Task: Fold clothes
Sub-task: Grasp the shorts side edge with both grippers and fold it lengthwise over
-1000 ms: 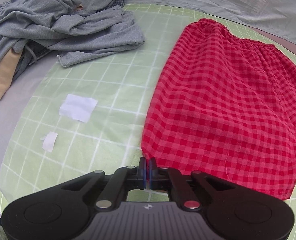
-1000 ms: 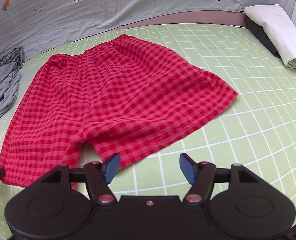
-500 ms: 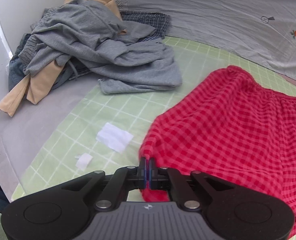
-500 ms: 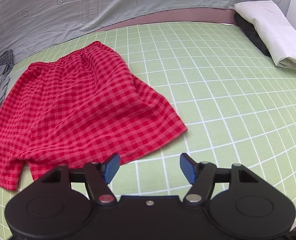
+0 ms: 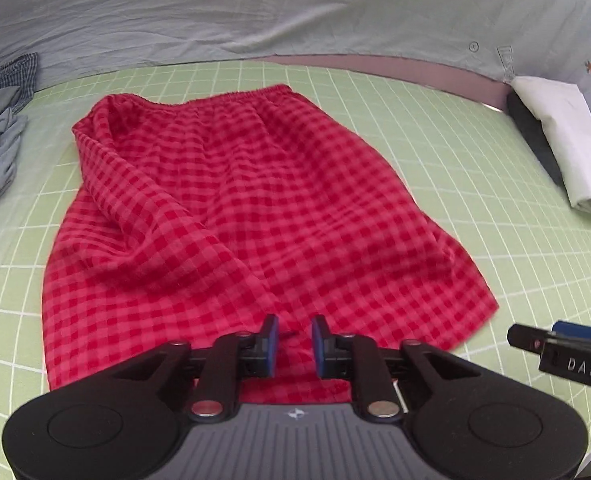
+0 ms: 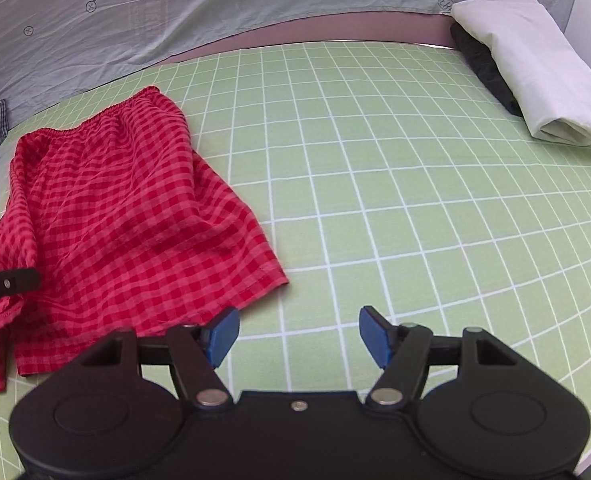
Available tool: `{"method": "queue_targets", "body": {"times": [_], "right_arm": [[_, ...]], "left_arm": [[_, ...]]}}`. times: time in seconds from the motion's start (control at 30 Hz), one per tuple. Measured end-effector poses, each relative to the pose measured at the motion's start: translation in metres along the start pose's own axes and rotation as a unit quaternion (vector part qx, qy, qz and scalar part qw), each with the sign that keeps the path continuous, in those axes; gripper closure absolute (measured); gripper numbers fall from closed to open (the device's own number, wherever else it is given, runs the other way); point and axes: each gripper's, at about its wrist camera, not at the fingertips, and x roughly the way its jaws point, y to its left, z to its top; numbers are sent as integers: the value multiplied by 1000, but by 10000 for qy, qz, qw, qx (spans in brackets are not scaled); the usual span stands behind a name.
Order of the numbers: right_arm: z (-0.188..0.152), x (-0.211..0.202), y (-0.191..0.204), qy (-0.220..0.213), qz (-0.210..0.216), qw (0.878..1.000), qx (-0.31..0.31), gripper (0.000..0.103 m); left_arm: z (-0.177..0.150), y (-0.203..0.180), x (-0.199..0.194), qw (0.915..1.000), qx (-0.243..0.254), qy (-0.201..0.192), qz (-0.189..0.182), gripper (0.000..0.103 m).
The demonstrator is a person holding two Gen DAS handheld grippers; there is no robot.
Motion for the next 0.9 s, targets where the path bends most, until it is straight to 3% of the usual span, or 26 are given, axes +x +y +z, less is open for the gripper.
{"method": "queue_targets", "body": {"times": [0.2, 0.37, 0.6, 0.9], "right_arm": [[0, 1, 1, -53, 111, 9999, 0, 35], [10, 1, 29, -264, 542, 9980, -213, 35], [18, 9, 88, -366, 1290, 9887, -675, 38], [17, 32, 133, 136, 2282, 9692, -917, 53]], "left_arm": [[-16, 35, -7, 9953, -713, 121, 647, 61], [-30, 57, 0, 9885, -1063, 421, 985, 60], [-37, 58, 4, 9859, -1185, 403, 1112, 55], [-37, 57, 6, 9840, -1175, 371, 1289, 54]]}}
